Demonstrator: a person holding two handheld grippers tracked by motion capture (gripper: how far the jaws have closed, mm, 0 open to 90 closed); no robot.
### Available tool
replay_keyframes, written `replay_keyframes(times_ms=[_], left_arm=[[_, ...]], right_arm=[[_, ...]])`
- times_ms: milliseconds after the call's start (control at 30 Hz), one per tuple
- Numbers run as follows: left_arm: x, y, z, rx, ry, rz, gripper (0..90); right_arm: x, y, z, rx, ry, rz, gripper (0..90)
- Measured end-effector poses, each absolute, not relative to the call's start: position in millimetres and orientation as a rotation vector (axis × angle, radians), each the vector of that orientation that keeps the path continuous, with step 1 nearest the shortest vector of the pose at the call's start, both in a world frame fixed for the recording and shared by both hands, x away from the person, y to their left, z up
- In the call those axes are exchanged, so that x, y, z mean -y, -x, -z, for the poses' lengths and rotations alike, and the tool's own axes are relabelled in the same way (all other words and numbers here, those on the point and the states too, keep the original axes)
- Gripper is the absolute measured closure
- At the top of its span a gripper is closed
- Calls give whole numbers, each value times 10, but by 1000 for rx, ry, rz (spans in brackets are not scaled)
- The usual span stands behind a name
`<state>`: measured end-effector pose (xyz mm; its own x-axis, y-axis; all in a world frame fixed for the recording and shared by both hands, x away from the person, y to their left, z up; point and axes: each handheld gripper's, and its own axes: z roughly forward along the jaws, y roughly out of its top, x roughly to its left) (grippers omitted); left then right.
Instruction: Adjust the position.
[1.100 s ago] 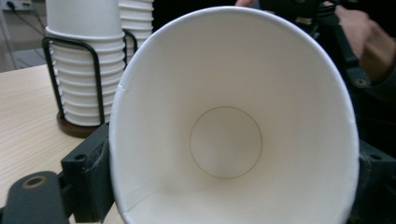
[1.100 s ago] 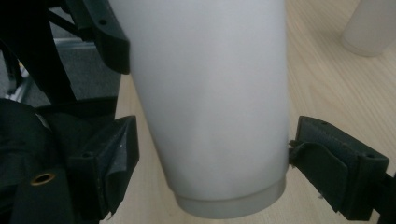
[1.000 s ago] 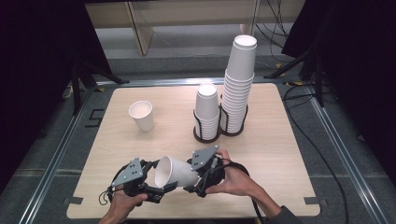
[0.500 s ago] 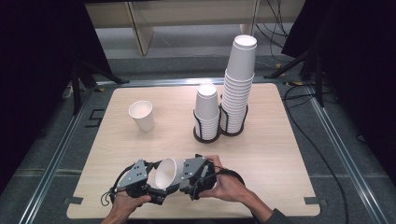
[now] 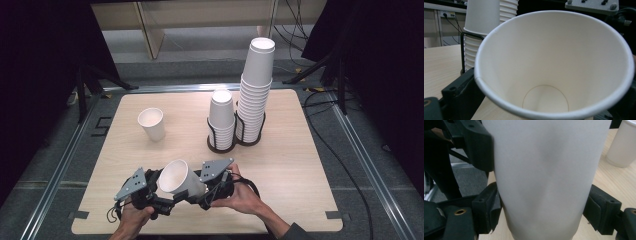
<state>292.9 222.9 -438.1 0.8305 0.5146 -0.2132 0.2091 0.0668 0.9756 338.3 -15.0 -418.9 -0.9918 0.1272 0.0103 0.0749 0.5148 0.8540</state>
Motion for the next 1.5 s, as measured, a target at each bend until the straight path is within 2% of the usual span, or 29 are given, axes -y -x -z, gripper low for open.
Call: replay_keyframes(times_ms=[200,467,600,833,1067,1500], left_arm=[[-2213,-2912,4368,-571,-1505,-263,110],[-2220,-2907,4360,-579,-1511,-272,145],[-2228,-2910,4354,-588,-1539,-316,148],[-2360,-2980,4375,-729,-1583,-428,148],[-2427,-3046,4404,-798,-1631,-526,148],[-2481,-3101,4442,-884,-1666,-568,147]], right_arm=[[96,-3375,4260,-2700,-167,-1550,237],[96,-3373,4289,-2703,-209,-1578,217],[127,-3388,4304,-2724,-247,-1542,188],[381,-3422,4352,-2697,-343,-1413,195],[666,-3436,4364,-2642,-476,-1340,207],[973,-3399,4438,-2594,-638,-1325,203]])
